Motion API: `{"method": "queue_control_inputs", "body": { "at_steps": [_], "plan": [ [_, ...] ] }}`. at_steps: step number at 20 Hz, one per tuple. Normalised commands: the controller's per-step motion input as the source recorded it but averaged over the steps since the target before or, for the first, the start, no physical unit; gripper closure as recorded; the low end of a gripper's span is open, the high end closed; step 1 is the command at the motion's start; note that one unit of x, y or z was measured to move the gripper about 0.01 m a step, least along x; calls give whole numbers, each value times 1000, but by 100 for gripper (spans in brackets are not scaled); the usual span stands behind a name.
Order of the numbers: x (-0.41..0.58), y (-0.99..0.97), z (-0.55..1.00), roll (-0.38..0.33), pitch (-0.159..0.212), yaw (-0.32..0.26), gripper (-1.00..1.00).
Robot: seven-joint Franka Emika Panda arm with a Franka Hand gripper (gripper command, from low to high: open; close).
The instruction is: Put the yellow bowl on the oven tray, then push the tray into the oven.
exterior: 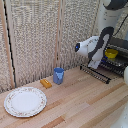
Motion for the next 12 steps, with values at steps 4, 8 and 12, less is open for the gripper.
{"method": "queue_control_inputs", "body": {
  "at_steps": [4, 8, 12],
  "plan": [
    [0, -524, 12, -107, -5, 2, 100],
    [-39, -440, 35, -93, -8, 68, 100],
    [-14, -596, 91, -96, -17, 57, 100]
  ]
}}
